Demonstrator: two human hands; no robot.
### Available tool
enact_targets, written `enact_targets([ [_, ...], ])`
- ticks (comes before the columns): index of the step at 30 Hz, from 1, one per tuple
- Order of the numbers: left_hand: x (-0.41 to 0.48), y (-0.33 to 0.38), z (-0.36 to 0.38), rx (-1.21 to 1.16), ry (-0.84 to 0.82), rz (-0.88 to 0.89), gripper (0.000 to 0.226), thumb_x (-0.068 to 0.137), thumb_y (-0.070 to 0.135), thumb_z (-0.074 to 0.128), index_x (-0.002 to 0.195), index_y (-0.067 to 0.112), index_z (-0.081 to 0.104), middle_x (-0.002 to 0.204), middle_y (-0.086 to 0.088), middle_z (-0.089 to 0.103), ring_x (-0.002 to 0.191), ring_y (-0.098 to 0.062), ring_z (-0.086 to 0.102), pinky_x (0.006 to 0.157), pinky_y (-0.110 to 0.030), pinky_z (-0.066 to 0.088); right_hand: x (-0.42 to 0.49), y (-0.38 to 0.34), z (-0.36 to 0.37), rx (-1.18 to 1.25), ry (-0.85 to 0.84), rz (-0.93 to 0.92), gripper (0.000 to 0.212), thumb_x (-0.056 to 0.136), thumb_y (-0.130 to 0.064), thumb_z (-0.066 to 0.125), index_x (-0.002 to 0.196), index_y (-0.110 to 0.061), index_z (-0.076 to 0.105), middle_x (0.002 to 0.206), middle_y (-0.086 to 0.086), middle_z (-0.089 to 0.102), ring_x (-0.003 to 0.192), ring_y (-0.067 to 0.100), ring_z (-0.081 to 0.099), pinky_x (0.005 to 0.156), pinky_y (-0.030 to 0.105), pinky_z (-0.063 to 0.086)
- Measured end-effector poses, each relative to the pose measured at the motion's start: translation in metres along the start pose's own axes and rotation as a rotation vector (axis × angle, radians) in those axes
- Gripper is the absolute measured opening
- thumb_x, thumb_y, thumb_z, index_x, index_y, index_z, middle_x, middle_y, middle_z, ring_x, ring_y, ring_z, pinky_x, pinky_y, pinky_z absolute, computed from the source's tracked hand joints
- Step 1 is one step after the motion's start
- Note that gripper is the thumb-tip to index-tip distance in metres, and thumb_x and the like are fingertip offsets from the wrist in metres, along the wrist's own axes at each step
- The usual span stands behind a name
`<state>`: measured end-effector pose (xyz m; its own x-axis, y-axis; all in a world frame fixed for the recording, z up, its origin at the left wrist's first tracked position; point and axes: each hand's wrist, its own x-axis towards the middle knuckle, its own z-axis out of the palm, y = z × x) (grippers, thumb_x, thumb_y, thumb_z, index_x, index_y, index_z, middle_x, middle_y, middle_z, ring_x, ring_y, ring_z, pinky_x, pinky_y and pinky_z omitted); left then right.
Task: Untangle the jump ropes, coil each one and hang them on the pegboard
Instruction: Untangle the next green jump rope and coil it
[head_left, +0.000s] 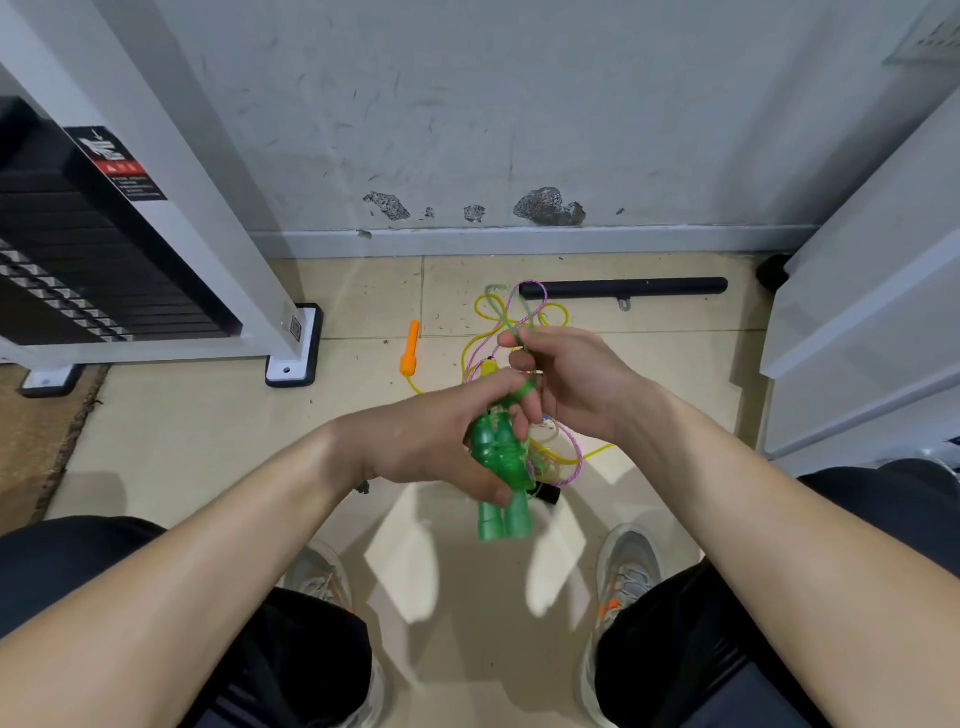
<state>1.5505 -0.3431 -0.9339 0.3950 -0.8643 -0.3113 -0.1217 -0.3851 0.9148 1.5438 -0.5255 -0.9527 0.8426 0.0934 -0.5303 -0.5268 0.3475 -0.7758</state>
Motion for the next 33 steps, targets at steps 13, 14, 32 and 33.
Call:
enact_targets([
  [13, 0.009, -0.018, 0.013, -0.605, 0.161, -0.1, 0.02, 0.092, 0.024, 0.05, 0.079, 0.009, 0.049, 0.074, -0.007, 0.055, 0.089, -0.033, 0.065, 0.078, -0.034, 0.051, -0.007, -0.002, 0.006, -0.309, -0.105, -0.087, 0.034, 0.109, -0.03, 0.036, 0.079, -0.016, 0.043, 0.06, -0.008, 0.024, 0.045, 0.006, 0.017, 0.037, 0.017, 0.02],
  [14, 0.01, -0.018, 0.011, -0.613, 0.196, -0.084, 0.02, 0.091, 0.023, 0.048, 0.076, 0.01, 0.047, 0.07, -0.008, 0.051, 0.086, -0.032, 0.064, 0.078, -0.034, 0.049, -0.008, -0.002, 0.006, -0.329, -0.106, -0.092, 0.035, 0.11, -0.031, 0.034, 0.078, -0.017, 0.041, 0.06, -0.008, 0.023, 0.045, 0.007, 0.017, 0.038, 0.018, 0.019],
  [32, 0.001, -0.004, -0.008, -1.019, 0.546, -0.066, 0.034, 0.088, 0.021, 0.03, 0.054, 0.021, 0.033, 0.042, 0.006, 0.018, 0.042, -0.022, 0.037, 0.064, -0.035, 0.046, -0.015, 0.005, 0.008, -0.721, -0.247, -0.291, 0.042, 0.11, -0.031, 0.034, 0.07, -0.018, 0.038, 0.058, -0.014, 0.03, 0.048, 0.006, 0.024, 0.044, 0.017, 0.022],
  [33, 0.0, -0.004, -0.008, -1.029, 0.549, -0.064, 0.032, 0.088, 0.021, 0.03, 0.055, 0.021, 0.031, 0.041, 0.006, 0.018, 0.042, -0.022, 0.036, 0.064, -0.035, 0.046, -0.014, 0.006, 0.008, -0.752, -0.24, -0.31, 0.041, 0.11, -0.029, 0.034, 0.071, -0.018, 0.039, 0.056, -0.015, 0.031, 0.048, 0.005, 0.025, 0.045, 0.016, 0.023],
])
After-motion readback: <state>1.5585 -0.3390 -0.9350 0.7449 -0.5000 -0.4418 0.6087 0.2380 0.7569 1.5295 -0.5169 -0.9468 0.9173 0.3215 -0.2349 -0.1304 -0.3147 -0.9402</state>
